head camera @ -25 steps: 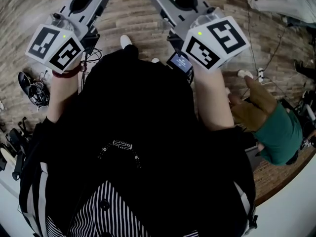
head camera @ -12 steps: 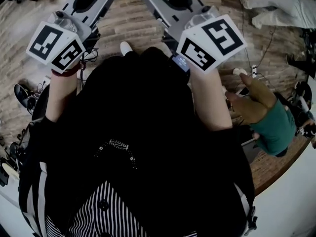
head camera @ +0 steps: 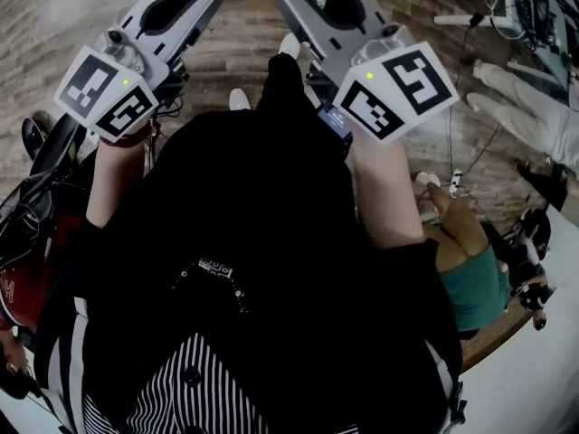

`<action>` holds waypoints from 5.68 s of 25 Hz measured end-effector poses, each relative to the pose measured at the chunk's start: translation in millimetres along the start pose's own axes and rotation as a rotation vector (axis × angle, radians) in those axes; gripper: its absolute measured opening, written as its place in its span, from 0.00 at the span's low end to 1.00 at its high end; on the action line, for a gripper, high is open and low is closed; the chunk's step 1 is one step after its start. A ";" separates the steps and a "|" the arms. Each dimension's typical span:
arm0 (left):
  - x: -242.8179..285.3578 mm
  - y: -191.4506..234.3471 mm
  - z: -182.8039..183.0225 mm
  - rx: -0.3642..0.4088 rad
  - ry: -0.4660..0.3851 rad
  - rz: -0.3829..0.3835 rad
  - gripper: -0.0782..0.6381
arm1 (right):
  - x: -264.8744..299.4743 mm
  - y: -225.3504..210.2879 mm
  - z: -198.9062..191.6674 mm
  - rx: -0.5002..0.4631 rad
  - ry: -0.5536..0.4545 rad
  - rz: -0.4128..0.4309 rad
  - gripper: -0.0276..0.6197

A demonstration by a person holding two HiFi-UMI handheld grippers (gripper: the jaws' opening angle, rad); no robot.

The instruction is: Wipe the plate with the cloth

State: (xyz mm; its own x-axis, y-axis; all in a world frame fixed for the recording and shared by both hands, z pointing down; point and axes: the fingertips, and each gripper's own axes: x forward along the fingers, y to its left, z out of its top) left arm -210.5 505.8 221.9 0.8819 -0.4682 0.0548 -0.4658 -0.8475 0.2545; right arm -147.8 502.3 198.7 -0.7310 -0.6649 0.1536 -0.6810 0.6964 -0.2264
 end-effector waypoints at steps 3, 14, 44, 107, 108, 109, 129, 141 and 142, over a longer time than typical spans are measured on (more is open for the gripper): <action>7.1 15.9 8.5 0.013 0.006 0.042 0.10 | 17.5 -12.8 10.2 0.004 -0.015 0.045 0.12; 118.1 69.1 57.4 0.020 0.009 0.025 0.10 | 47.8 -133.6 60.3 0.015 -0.029 0.094 0.12; 367.5 209.0 98.7 0.033 0.049 -0.143 0.10 | 78.2 -404.1 120.4 0.031 -0.065 -0.094 0.12; 566.1 517.6 84.8 -0.126 0.282 0.083 0.10 | 309.8 -722.0 161.9 0.171 0.034 0.076 0.12; 572.6 518.5 83.0 -0.119 0.288 0.070 0.10 | 307.5 -726.1 161.1 0.172 0.035 0.066 0.12; 580.0 519.0 80.1 -0.108 0.298 0.054 0.10 | 304.5 -731.7 159.3 0.175 0.037 0.052 0.12; 573.0 608.1 -88.3 -0.200 0.658 0.036 0.10 | 354.1 -778.6 53.2 0.288 0.247 -0.026 0.12; 572.7 621.8 -173.8 0.003 0.920 -0.049 0.10 | 369.5 -807.8 -59.8 0.165 0.499 -0.106 0.12; 572.9 625.3 -185.3 0.056 0.954 -0.059 0.10 | 371.9 -809.3 -75.3 0.151 0.536 -0.105 0.12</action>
State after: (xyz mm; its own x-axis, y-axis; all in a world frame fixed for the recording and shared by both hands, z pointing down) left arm 17.0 -246.1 591.4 0.5798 -0.0443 0.8136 -0.4000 -0.8854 0.2369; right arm 128.2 -288.2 511.5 -0.6067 -0.4710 0.6404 -0.7661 0.5616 -0.3127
